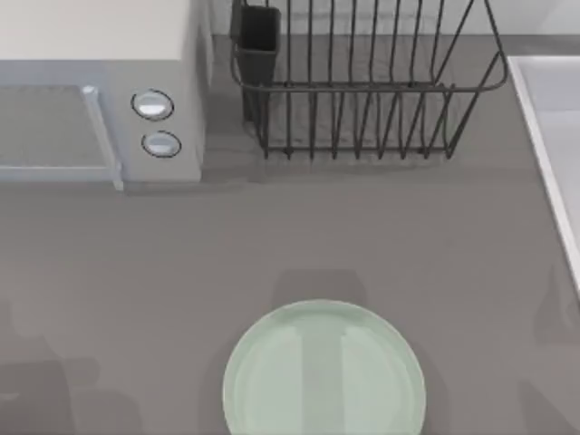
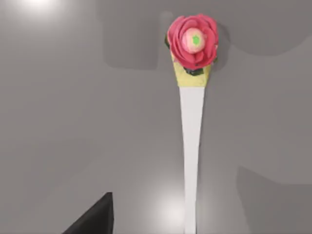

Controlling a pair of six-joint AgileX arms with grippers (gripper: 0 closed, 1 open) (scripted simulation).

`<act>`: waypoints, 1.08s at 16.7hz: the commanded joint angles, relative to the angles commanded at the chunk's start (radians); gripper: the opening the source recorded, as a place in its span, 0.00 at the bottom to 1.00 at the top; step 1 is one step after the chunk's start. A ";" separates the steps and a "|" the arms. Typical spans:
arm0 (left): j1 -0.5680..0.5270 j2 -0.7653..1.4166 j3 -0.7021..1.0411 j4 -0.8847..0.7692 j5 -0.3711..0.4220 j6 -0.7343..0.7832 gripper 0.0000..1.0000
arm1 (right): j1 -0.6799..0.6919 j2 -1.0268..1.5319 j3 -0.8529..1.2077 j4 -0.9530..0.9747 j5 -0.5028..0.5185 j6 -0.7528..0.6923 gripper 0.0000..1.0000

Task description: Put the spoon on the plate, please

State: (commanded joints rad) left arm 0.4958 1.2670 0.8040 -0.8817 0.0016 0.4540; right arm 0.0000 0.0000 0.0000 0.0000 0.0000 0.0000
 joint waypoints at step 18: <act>0.095 0.330 0.040 0.072 0.001 0.084 1.00 | 0.000 0.000 0.000 0.000 0.000 0.000 1.00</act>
State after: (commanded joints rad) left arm 0.5904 1.5966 0.8436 -0.8099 0.0026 0.5376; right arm 0.0000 0.0000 0.0000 0.0000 0.0000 0.0000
